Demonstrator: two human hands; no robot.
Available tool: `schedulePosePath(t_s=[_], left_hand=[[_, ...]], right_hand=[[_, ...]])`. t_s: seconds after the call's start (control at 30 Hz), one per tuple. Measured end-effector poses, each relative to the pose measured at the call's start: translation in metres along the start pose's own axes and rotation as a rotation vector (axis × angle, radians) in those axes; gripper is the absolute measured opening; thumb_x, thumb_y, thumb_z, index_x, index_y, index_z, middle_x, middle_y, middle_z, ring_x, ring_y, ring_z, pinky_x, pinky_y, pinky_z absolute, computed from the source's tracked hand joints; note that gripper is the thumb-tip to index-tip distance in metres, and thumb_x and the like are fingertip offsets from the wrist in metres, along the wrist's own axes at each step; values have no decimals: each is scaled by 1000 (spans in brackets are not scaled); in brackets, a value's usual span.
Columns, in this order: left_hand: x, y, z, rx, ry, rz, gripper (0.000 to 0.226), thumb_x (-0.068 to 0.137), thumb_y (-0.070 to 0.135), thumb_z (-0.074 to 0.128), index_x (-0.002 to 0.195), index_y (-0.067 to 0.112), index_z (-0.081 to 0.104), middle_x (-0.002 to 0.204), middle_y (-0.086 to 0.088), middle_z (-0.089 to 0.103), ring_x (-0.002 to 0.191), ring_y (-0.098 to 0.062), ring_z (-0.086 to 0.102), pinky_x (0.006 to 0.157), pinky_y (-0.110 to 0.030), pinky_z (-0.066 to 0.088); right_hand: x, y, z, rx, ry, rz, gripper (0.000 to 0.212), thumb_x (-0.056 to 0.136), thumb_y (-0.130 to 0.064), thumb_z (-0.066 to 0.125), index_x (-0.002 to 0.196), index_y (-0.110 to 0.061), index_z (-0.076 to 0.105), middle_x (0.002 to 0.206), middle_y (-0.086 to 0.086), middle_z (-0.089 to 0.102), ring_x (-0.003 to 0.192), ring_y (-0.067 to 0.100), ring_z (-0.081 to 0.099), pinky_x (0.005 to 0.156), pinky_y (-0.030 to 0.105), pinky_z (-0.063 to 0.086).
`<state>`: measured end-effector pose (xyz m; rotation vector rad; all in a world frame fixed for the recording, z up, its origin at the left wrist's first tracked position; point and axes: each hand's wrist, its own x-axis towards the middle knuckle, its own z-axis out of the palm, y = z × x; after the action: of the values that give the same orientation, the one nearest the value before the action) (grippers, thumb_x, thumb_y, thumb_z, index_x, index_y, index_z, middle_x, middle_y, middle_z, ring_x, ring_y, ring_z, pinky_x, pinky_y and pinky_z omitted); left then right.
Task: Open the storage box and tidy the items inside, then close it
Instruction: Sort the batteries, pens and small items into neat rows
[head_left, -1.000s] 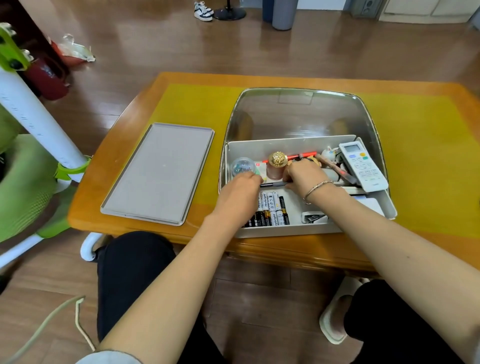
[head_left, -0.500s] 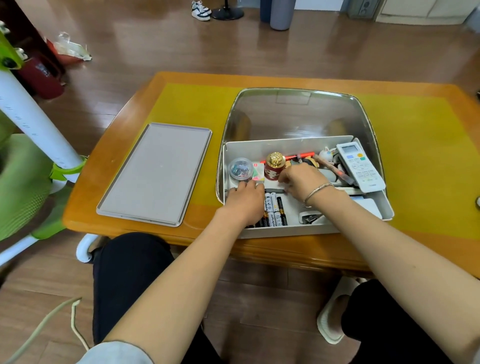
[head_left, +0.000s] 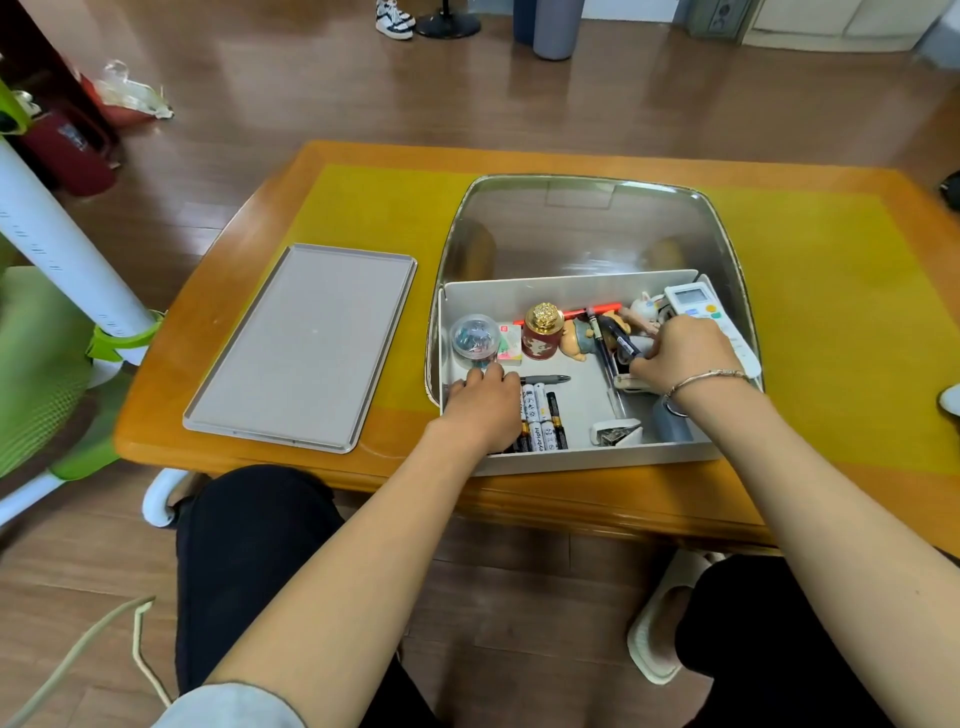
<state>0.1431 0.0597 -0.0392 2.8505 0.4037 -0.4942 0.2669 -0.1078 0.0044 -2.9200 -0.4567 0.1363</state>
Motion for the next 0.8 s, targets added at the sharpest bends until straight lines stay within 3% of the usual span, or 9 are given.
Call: schedulePosePath(t_s=[0.1, 0.23, 0.3, 0.4, 0.53, 0.67, 0.8], left_hand=[[-1, 1, 0, -6, 8, -2, 40, 94, 13, 40, 133, 7, 37, 138, -17, 36, 128, -38, 33, 102, -52, 32], [-3, 1, -1, 4, 4, -6, 41, 94, 13, 40, 134, 7, 37, 138, -17, 36, 129, -37, 33, 106, -51, 29], [-4, 1, -1, -6, 9, -4, 43, 95, 13, 40, 137, 8, 35, 140, -15, 36, 130, -35, 31, 108, -49, 27], [-10, 2, -4, -48, 4, 12, 49, 95, 12, 42, 142, 7, 30, 147, -15, 31, 136, -33, 27, 108, -47, 29], [-16, 4, -9, -89, -31, 18, 45, 100, 24, 39, 141, 6, 34, 148, -15, 31, 136, -32, 30, 108, -45, 32], [-23, 8, -7, -159, -139, -8, 72, 98, 56, 26, 149, 6, 22, 156, -15, 20, 144, -30, 18, 114, -43, 22], [-24, 5, -5, -191, -156, -40, 84, 92, 68, 23, 151, 9, 17, 159, -12, 11, 146, -28, 10, 116, -43, 16]], right_hand=[[-2, 8, -5, 81, 91, -7, 26, 77, -30, 70, 76, -4, 67, 69, 15, 58, 72, 34, 56, 63, 28, 40], [-17, -1, -6, 303, 68, -231, 13, 76, -23, 76, 75, -20, 63, 70, -4, 63, 70, 15, 59, 65, 20, 40], [-17, -10, 1, 256, 15, -348, 9, 78, -20, 75, 84, -17, 69, 80, 0, 69, 79, 18, 63, 77, 23, 45], [-5, -23, 13, 142, -23, -451, 14, 82, -19, 70, 95, -13, 71, 96, 5, 72, 95, 23, 62, 99, 33, 41], [9, -39, 27, 36, -52, -502, 15, 83, -20, 69, 97, -15, 71, 98, 6, 71, 96, 27, 61, 89, 35, 45], [15, -49, 40, -41, -104, -505, 14, 83, -20, 68, 96, -17, 71, 98, 7, 69, 92, 26, 61, 79, 33, 48], [17, -54, 50, -71, -109, -524, 19, 85, -15, 61, 101, -20, 70, 100, 9, 67, 94, 29, 60, 77, 34, 47]])
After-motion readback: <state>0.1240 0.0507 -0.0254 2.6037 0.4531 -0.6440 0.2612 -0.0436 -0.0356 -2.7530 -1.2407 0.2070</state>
